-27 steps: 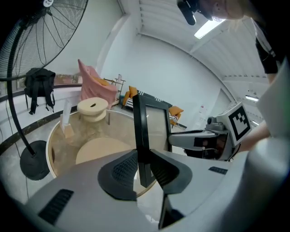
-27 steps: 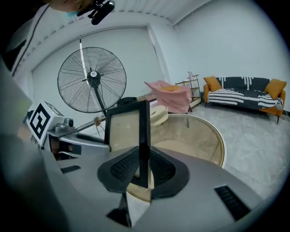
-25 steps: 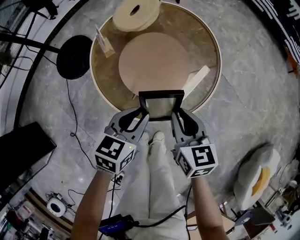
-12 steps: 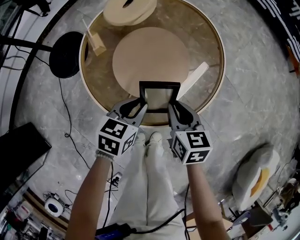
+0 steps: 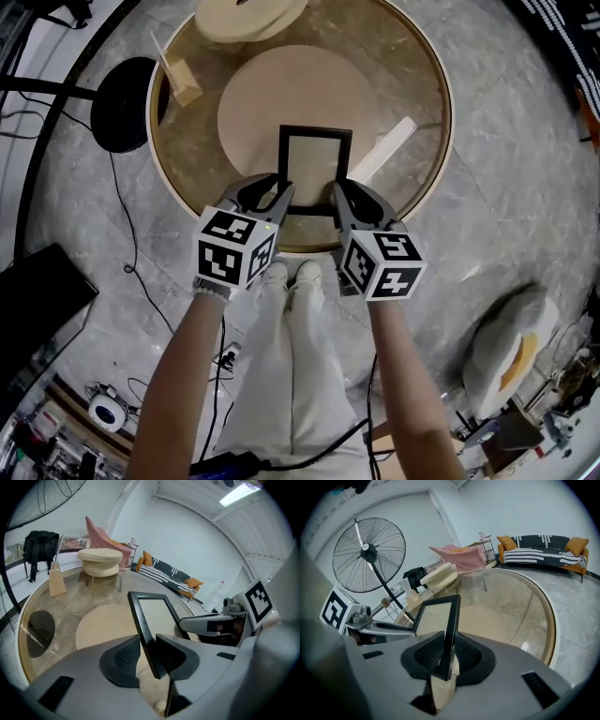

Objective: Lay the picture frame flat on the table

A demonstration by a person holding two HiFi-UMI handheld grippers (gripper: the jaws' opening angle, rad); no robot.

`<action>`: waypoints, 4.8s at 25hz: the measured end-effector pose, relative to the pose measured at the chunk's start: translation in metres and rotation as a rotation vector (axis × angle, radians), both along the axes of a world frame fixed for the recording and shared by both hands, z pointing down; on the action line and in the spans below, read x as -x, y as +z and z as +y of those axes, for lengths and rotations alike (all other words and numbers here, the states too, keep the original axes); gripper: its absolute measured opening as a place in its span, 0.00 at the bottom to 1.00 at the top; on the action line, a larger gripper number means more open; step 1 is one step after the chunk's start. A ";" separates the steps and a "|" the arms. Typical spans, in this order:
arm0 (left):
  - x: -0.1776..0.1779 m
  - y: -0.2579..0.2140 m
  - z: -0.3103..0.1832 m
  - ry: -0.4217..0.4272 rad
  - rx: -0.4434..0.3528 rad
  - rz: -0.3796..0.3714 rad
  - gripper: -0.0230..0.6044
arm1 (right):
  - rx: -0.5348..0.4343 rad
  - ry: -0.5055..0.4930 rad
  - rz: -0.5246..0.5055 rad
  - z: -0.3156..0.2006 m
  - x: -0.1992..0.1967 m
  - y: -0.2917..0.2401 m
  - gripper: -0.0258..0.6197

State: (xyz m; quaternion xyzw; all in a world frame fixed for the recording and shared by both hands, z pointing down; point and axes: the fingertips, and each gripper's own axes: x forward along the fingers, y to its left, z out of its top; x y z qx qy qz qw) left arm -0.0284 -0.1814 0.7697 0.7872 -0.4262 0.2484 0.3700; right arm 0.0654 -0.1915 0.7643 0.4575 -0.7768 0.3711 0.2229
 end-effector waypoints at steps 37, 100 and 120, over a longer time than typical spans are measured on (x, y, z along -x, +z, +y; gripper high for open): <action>0.008 -0.304 0.027 -0.007 -0.442 0.008 0.07 | -0.355 -0.029 0.068 0.029 -0.017 -0.274 0.11; 0.027 -0.544 0.103 0.021 -0.773 -0.035 0.06 | -0.735 -0.145 0.022 0.103 0.004 -0.529 0.11; 0.026 -0.539 0.106 0.030 -0.764 -0.021 0.06 | -0.754 -0.156 0.019 0.108 0.012 -0.529 0.11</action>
